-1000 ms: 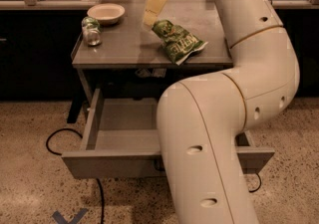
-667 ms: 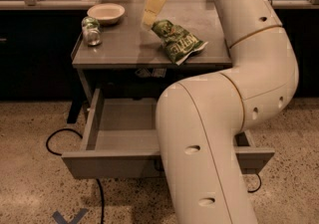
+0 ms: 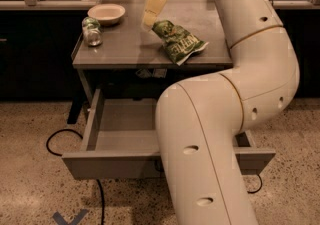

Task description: Place green jalapeno chip bag into top drawer

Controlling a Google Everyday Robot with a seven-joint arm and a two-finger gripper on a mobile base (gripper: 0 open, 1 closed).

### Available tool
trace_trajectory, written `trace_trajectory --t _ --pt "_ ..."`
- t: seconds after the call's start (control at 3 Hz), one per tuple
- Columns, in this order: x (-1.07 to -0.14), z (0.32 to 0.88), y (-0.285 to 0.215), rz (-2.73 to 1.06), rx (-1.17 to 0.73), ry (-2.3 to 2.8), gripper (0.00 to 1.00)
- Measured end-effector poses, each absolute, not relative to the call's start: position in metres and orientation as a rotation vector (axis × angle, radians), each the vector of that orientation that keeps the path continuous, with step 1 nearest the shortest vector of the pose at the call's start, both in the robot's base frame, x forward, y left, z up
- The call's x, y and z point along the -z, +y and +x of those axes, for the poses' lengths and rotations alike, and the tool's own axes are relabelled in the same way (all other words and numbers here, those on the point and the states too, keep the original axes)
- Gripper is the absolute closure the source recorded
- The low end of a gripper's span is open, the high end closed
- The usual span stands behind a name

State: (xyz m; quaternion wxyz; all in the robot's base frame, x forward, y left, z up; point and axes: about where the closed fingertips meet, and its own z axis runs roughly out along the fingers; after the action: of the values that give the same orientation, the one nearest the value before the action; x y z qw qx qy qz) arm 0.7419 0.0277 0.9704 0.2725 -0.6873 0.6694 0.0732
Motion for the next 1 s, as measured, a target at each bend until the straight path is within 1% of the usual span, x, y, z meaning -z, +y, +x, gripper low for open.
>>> trace_trajectory --t 1.0 --pt "-0.9701 0.7413 0.0274 -1.852 -0.198 1.803 0.0"
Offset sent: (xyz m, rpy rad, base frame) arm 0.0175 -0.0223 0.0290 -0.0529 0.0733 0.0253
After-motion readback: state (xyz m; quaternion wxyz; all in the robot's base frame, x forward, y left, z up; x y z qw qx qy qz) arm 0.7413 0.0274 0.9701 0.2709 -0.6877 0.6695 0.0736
